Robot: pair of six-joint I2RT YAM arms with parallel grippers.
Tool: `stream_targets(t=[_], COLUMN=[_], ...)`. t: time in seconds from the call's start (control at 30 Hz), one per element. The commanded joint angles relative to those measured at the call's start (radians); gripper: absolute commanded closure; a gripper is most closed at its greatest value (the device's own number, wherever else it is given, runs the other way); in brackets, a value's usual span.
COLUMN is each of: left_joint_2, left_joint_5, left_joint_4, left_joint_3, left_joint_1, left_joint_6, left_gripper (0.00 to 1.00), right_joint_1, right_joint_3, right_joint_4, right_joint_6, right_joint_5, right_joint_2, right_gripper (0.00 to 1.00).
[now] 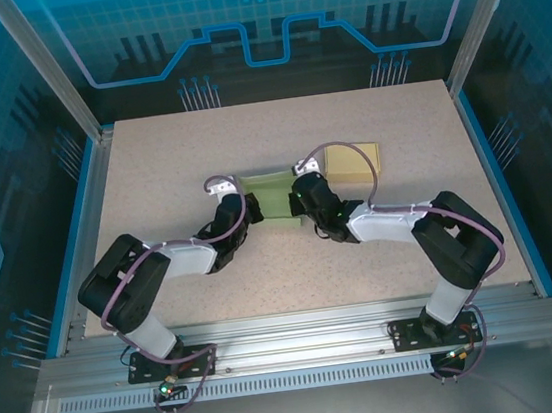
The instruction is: Fold the paper box
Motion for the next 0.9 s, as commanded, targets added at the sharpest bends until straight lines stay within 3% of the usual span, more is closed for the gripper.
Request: stream_targets(t=[0.0,0.43,0.87], left_joint_2=[0.002,0.069,0.096], left_joint_5=[0.071,0.052,0.048], left_joint_4=[-0.013,0.050,0.055], left_joint_3=[-0.033,-0.042,-0.033], left_joint_1=[-0.028,-0.061,-0.088], left_joint_6=[-0.008,0.005,0.002], left_gripper=[0.90,0.91,0.92], right_joint_1=[0.038,0.043,0.045], right_joint_3=[0.020,0.130,0.205], right_joint_4=[-0.126,-0.163,-0.194], right_joint_6=[0.079,0.232,0.260], right_joint_5=[-0.051,-0.072,-0.109], right_joint_2=[0.021,0.071,0.109], right_gripper=[1.00,1.00,1.00])
